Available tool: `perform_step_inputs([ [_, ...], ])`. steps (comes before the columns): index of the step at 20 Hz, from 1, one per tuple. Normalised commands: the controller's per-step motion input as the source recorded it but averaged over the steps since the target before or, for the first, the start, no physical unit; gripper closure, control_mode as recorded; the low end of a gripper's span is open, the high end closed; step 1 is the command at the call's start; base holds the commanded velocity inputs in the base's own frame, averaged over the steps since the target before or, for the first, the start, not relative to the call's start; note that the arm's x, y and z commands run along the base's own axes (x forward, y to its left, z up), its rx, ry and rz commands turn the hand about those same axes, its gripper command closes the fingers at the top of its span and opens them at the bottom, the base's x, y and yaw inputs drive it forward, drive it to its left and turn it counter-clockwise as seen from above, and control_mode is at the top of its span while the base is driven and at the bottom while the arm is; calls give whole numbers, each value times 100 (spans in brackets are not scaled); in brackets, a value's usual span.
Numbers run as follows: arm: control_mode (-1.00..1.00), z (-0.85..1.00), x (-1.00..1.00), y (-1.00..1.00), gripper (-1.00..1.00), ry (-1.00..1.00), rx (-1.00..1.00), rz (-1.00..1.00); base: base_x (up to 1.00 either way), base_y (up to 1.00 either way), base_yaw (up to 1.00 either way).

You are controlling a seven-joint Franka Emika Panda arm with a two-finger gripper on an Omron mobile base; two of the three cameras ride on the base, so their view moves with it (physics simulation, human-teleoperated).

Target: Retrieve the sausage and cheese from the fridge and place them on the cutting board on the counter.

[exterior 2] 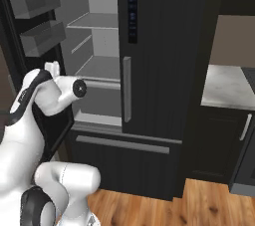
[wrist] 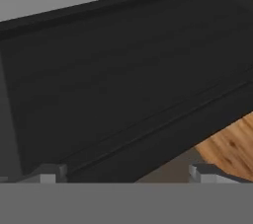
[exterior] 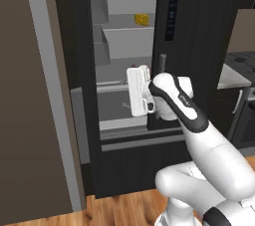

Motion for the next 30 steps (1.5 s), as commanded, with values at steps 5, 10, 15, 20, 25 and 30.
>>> perform_step_inputs([
  [5,-100,28,-20,-100,-100,0,-21,0,0,0,0],
  [10,-100,15,-20,-98,-100,0,-42,2,0,0,0],
  [15,-100,5,-25,-75,-100,0,-57,12,0,0,0],
  [20,-100,0,-1,-52,-100,1,-58,25,0,0,0],
  [25,-100,0,24,-10,-100,-3,-38,23,0,0,0],
  [30,-100,-3,35,-8,-100,0,-17,21,0,0,0],
])
